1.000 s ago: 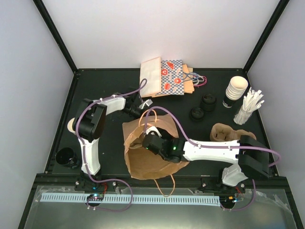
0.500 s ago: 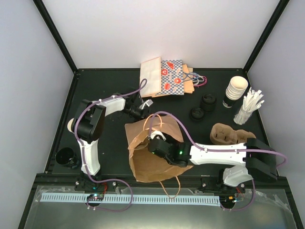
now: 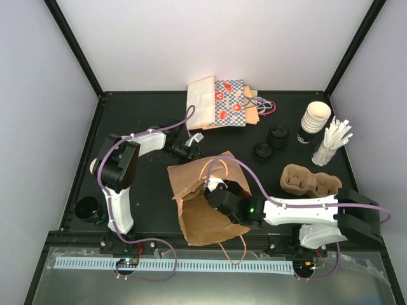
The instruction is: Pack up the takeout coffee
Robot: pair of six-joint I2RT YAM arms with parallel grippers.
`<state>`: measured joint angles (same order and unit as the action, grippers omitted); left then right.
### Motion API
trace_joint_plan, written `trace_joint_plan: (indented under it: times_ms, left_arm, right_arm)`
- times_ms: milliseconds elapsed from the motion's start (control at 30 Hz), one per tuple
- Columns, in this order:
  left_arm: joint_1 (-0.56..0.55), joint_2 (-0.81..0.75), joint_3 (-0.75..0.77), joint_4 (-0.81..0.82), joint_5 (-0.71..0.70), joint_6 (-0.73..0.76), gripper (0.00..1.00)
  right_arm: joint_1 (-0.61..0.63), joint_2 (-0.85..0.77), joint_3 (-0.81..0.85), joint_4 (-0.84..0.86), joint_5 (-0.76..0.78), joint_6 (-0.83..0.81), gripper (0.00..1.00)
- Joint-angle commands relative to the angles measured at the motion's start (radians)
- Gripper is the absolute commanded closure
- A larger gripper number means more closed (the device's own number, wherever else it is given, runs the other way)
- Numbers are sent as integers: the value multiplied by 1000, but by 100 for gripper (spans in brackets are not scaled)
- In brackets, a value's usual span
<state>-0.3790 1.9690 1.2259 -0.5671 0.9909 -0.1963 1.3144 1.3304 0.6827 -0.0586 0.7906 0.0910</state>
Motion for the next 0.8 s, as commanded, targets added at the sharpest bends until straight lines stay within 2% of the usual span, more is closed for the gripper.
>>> trace_joint_plan:
  times_ms: [0,533,767]
  left_arm:
    - [-28,-27,-35,-125,80,22,54]
    - [-24,-46,-27,-133,76,21,53]
    - [-29,-51,-31,-144,72,34,53]
  right_arm:
    - [-34,-37,-25,117,162,-76,49]
    - [-56,123,179,-409,-203,207,45]
    - [-128,148,199,-457,-368,230,45]
